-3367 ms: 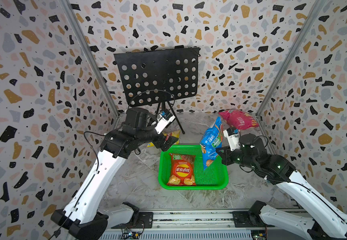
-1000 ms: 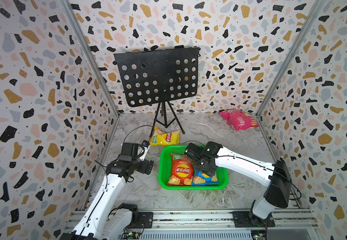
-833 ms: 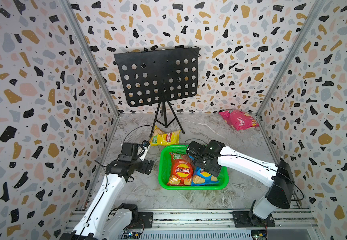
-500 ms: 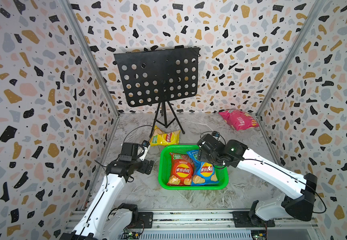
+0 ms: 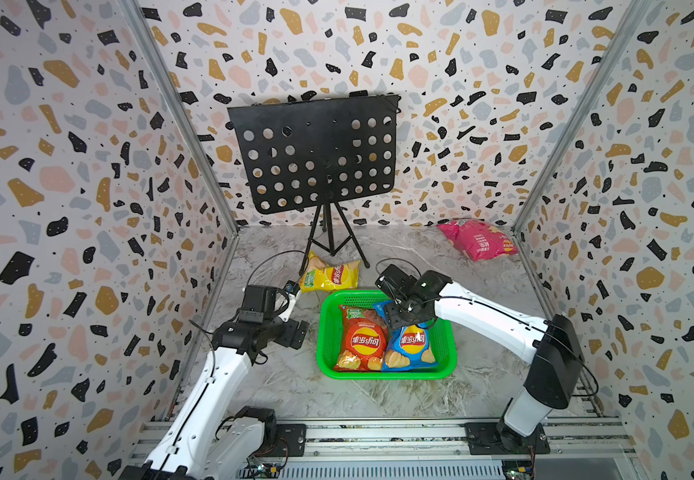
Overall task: Put the potato chips into the basket
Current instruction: Place the potato chip in the basket.
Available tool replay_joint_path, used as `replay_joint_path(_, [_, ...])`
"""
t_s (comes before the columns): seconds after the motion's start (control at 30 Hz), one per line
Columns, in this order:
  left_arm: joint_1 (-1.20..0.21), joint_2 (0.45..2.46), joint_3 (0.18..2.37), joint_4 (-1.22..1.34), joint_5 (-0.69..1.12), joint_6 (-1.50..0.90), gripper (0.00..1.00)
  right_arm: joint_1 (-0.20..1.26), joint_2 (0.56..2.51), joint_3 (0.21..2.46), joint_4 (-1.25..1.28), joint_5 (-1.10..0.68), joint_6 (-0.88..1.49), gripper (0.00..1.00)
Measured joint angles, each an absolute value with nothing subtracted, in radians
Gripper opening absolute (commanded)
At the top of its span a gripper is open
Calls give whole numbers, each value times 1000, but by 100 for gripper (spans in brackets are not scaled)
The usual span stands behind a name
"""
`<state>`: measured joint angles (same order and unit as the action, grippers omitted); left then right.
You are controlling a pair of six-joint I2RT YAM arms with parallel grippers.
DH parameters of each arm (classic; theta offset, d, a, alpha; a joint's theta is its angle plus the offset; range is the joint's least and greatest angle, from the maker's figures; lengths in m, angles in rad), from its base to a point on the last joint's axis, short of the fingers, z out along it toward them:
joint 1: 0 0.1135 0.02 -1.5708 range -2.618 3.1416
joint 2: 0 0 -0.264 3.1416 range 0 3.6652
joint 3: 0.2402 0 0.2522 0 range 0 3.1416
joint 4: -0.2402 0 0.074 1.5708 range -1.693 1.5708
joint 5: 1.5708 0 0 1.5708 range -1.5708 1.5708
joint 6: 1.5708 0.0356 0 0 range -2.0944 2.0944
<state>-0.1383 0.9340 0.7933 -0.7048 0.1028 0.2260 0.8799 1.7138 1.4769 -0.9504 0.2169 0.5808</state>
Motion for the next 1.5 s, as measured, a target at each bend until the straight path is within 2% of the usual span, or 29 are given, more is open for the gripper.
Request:
replay_joint_path(0.2, [-138,934,791,-705,112,229,100,815,1742,1445,-896,169,547,71])
replay_joint_path(0.37, [-138,934,791,-705,114,233,100,770,1746,1355,-840,148,551,78])
replay_joint_path(0.47, [-138,934,791,-705,115,233,100,766,1746,1339,-832,150,553,83])
replay_joint_path(0.67, [-138,934,791,-705,115,236,100,766,1738,1357,-850,142,535,85])
replay_joint_path(0.8, [-138,934,791,-705,115,236,100,766,1663,1367,-861,95,527,85])
replay_joint_path(0.87, [-138,934,791,-705,115,236,100,766,1605,1366,-860,62,528,81])
replay_joint_path(0.93, [-138,934,791,-705,115,236,100,766,1545,1356,-852,25,535,70])
replay_joint_path(1.07, [-138,934,791,-705,115,236,100,766,1441,1271,-812,-38,558,32])
replay_joint_path(1.13, [-138,934,791,-705,116,236,100,767,1422,1222,-797,-58,569,21])
replay_joint_path(1.27, [-138,934,791,-705,121,236,100,767,1452,1177,-780,-64,579,19])
replay_joint_path(1.5, [-138,934,791,-705,123,240,100,767,1571,1176,-709,-64,575,22])
